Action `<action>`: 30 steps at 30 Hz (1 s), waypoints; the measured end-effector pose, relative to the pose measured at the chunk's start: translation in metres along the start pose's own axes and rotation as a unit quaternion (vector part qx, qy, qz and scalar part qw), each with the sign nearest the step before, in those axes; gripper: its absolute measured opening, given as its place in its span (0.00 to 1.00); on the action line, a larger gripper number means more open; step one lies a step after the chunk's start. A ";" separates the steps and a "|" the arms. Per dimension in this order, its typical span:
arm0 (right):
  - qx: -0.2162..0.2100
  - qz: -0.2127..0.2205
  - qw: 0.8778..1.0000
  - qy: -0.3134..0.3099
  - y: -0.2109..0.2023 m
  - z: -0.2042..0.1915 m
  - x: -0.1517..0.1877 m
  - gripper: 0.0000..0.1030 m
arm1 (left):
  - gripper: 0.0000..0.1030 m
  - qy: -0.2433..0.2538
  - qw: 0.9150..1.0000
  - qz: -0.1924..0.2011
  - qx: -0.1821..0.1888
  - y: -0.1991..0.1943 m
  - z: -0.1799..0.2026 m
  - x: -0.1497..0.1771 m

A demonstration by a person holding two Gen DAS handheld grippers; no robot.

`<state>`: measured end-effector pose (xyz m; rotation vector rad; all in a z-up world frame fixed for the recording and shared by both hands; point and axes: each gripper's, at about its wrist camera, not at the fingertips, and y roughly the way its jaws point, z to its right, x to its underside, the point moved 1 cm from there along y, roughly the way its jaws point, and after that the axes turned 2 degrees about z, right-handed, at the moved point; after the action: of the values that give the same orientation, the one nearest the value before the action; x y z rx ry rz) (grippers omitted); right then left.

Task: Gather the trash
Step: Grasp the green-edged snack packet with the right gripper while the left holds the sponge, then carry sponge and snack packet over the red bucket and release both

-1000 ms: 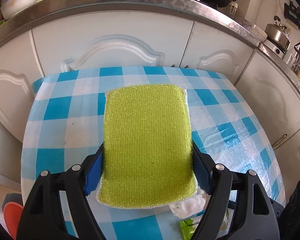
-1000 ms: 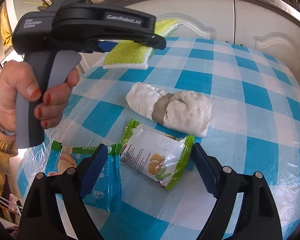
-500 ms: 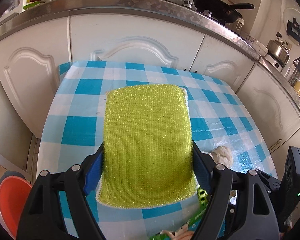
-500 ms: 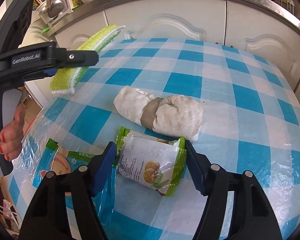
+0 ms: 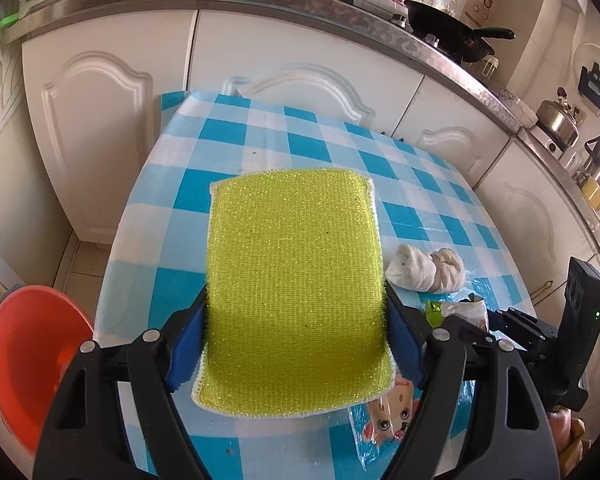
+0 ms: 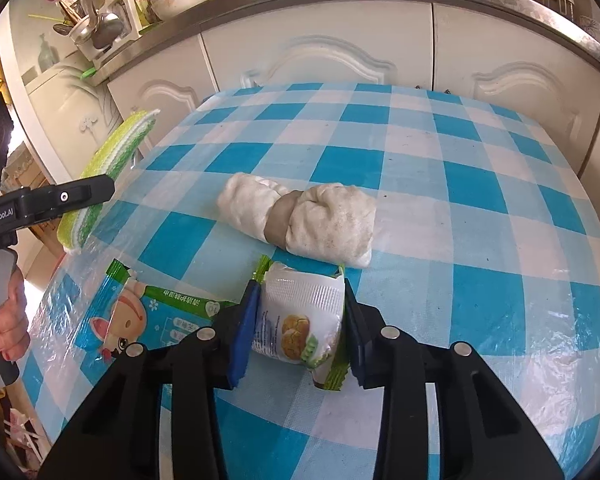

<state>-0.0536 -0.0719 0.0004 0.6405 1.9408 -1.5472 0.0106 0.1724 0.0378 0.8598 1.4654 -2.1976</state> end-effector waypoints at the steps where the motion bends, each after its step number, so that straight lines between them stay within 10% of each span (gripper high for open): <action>1: -0.001 0.003 1.000 0.003 -0.002 0.001 0.001 0.38 | 0.76 -0.003 1.000 0.000 0.000 -0.002 -0.002 0.003; 14: 0.025 0.063 0.998 0.007 -0.049 0.001 -0.016 0.38 | 0.76 -0.035 0.999 0.019 -0.001 -0.043 -0.030 0.029; 30: -0.048 0.087 0.994 -0.034 -0.070 -0.074 -0.059 0.38 | 0.76 -0.088 0.995 0.043 -0.035 -0.094 -0.100 0.056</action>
<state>-0.0687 -0.0159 0.1029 0.6881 1.8444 -1.3433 -0.0591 0.3034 0.0384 0.6746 1.3877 -2.0878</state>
